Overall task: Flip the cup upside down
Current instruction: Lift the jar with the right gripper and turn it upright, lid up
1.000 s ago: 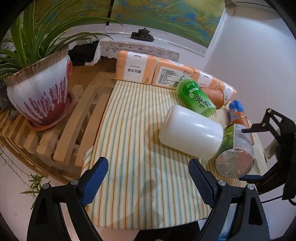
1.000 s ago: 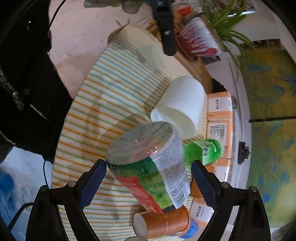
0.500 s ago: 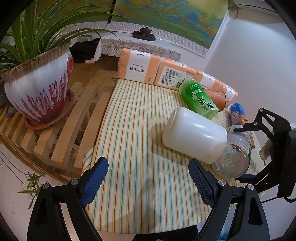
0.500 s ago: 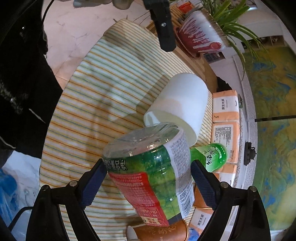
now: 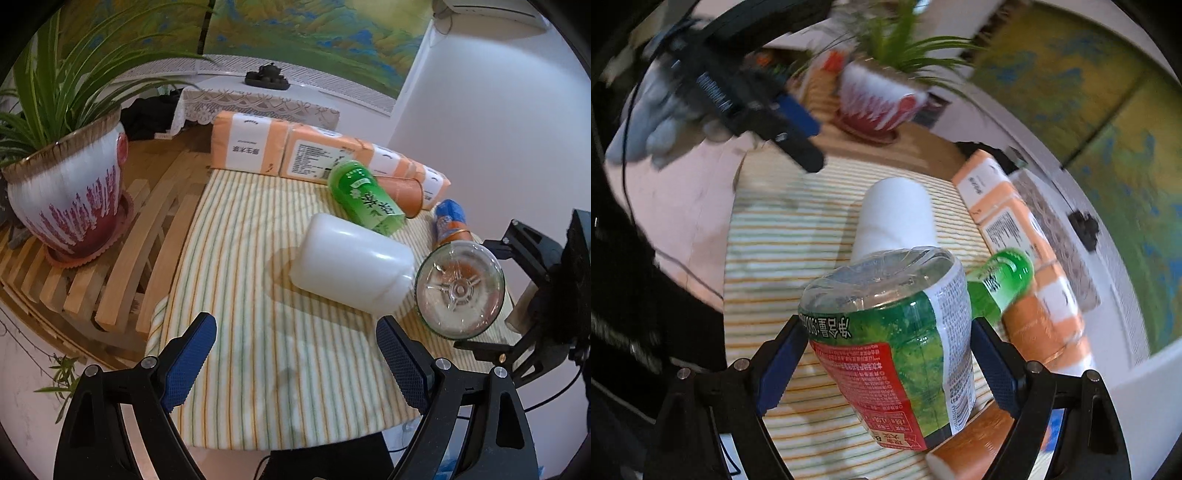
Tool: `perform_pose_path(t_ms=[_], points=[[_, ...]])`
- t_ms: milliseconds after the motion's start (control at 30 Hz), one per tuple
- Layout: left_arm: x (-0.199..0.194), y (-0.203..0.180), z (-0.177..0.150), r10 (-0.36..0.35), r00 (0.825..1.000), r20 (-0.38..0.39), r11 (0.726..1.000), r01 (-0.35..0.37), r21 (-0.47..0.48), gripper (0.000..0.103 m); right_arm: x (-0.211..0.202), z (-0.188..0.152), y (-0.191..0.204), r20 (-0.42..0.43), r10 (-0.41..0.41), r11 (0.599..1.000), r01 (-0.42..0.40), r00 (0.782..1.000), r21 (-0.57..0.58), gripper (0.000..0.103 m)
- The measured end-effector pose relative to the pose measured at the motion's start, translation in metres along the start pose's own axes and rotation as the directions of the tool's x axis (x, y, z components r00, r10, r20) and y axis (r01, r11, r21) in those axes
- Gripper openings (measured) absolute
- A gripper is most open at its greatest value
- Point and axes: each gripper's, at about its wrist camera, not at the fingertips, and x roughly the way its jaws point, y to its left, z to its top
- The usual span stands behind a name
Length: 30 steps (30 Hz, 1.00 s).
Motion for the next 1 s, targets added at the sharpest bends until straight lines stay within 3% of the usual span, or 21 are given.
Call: perform_pose_path(t_ms=[167, 267, 433, 600, 800, 1000], points=[[-0.007, -0.003, -0.001, -0.014, 1.0, 0.012, 1.0, 0.014, -0.002, 0.091, -0.014, -0.013, -0.014, 0.096, 0.017, 0.969, -0.04, 0.995, 0.243, 0.086], [-0.009, -0.006, -0.002, -0.022, 1.0, 0.015, 1.0, 0.022, 0.0, 0.091, -0.024, -0.021, -0.022, 0.181, -0.02, 0.906, -0.058, 0.983, 0.418, 0.086], [-0.01, -0.012, -0.005, -0.032, 0.999, 0.022, 0.999, 0.032, 0.01, 0.091, -0.032, -0.041, -0.037, 0.291, -0.15, 0.717, -0.098, 0.945, 0.69, 0.086], [-0.01, -0.02, -0.009, -0.031, 0.999, 0.032, 0.999, 0.03, 0.03, 0.091, -0.035, -0.056, -0.038, 0.333, -0.269, 0.556, -0.137, 0.904, 0.82, 0.086], [-0.01, -0.033, -0.014, -0.011, 0.998, 0.054, 0.998, 0.007, 0.07, 0.091, -0.029, -0.057, -0.027, 0.285, -0.324, 0.5, -0.092, 0.902, 0.861, 0.086], [-0.017, -0.048, -0.018, 0.021, 0.994, 0.11, 0.993, -0.034, 0.113, 0.091, -0.027, -0.055, -0.017, 0.213, -0.399, 0.47, -0.001, 0.892, 0.883, 0.086]])
